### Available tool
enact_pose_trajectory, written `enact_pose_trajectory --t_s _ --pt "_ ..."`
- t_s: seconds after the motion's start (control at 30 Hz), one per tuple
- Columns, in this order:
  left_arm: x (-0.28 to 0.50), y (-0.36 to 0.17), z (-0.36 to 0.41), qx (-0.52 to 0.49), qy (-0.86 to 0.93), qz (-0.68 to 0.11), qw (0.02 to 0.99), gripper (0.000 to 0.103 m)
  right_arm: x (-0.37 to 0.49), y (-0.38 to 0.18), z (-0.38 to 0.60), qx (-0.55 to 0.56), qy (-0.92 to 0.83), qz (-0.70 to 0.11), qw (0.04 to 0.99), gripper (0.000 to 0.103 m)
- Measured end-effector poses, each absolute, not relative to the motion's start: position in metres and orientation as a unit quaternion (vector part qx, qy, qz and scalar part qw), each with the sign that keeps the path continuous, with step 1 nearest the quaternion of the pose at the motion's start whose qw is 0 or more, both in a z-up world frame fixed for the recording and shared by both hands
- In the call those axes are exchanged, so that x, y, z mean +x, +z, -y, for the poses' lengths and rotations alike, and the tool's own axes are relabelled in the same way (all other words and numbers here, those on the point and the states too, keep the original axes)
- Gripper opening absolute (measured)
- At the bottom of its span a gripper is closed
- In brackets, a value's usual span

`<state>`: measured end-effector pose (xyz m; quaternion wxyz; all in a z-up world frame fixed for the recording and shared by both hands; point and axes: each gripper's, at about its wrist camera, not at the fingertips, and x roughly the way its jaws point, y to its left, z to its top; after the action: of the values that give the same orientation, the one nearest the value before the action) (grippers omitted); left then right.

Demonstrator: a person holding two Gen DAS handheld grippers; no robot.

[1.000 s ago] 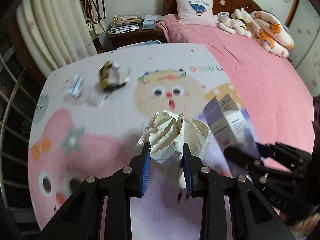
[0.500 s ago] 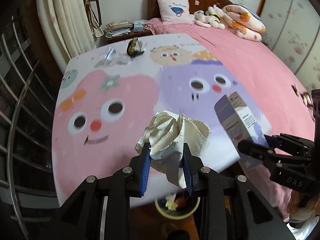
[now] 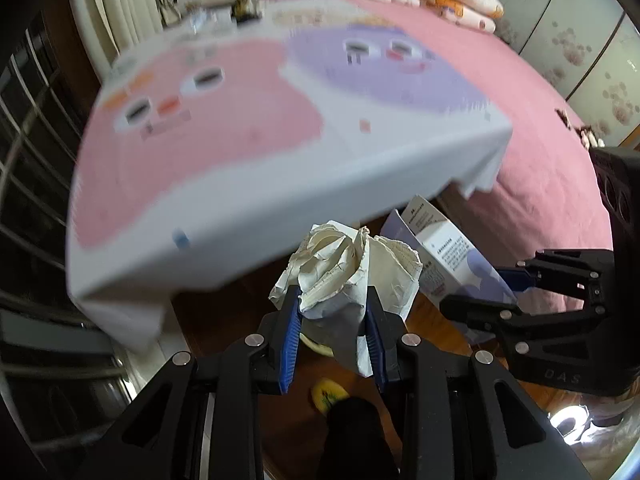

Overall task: Collect trash
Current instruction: 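Carry the tissue and carton down over the bin with both tools, then open both tools to drop the tissue and carton into the bin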

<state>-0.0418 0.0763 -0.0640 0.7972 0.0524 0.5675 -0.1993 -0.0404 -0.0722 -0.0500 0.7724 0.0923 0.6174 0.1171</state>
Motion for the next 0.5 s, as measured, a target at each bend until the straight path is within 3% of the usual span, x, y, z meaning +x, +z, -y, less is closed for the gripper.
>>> enact_pose_trajectory --t_s 0.5 --pt "-0.034 -0.285 -0.04 0.055 -0.164 -0.63 0.757 0.03 -0.065 -0.287 0.104 0.154 0.047 -0.692 0.704 0.034"
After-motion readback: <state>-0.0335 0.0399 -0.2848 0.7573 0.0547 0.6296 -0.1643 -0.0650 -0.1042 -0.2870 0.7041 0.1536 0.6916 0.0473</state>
